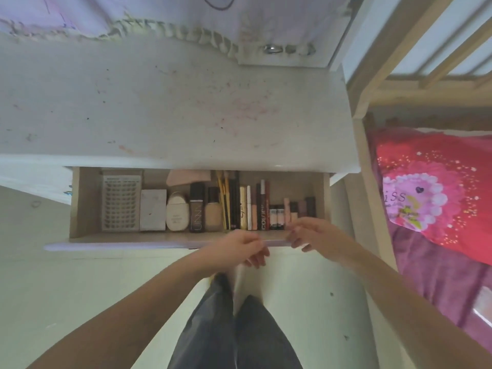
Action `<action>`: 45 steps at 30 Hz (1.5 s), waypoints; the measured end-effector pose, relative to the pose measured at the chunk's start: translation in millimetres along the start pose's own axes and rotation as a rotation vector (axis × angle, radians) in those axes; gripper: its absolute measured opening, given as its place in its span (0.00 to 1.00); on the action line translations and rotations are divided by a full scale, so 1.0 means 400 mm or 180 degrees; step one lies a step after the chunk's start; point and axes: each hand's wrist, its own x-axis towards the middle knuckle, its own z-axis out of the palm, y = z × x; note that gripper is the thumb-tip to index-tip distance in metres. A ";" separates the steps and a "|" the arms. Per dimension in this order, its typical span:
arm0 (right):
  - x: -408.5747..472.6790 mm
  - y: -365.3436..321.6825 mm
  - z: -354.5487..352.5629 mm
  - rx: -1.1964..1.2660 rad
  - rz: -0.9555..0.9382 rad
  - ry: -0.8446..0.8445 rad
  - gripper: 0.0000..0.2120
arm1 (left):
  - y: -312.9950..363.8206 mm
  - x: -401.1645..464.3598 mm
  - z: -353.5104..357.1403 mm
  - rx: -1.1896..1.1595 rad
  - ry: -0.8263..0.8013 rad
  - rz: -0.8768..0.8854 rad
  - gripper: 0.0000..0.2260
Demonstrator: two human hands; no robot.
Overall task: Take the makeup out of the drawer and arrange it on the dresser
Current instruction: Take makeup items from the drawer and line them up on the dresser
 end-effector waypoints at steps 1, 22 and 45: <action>0.024 -0.002 -0.023 -0.0049 -0.0096 0.0234 0.11 | 0.031 0.038 -0.003 0.0110 0.0100 0.0154 0.11; 0.231 0.048 -0.001 -0.2342 -0.0855 0.0701 0.09 | -0.016 0.317 0.000 0.1749 0.1356 0.0446 0.11; 0.407 -0.328 -0.408 -0.1148 -0.1321 0.1678 0.08 | 0.469 0.455 -0.333 0.0660 0.2202 0.0936 0.06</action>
